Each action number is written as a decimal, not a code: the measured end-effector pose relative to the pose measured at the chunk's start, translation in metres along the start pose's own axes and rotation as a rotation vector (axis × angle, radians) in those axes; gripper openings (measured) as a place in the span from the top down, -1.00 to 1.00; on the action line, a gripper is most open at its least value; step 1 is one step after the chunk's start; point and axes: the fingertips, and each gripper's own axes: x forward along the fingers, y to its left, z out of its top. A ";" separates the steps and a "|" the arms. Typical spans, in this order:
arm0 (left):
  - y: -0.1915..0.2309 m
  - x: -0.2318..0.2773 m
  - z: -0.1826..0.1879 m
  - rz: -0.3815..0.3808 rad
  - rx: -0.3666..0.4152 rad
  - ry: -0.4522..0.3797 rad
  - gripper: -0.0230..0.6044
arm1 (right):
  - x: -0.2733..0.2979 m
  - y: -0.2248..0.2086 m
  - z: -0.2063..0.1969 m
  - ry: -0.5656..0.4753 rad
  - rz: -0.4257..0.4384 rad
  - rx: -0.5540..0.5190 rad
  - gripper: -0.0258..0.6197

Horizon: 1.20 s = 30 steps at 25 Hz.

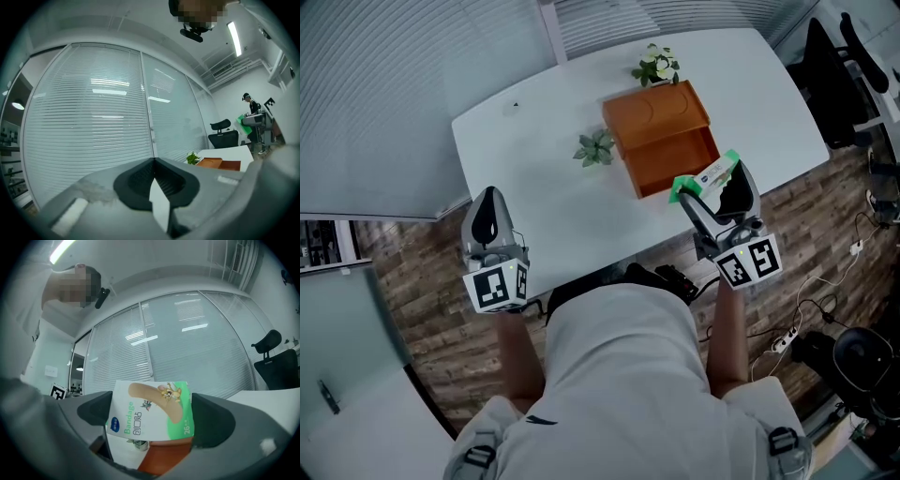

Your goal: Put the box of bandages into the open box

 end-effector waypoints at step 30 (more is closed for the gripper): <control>0.016 0.003 -0.004 -0.029 0.000 0.001 0.91 | 0.032 -0.032 -0.052 0.212 -0.086 -0.219 -0.71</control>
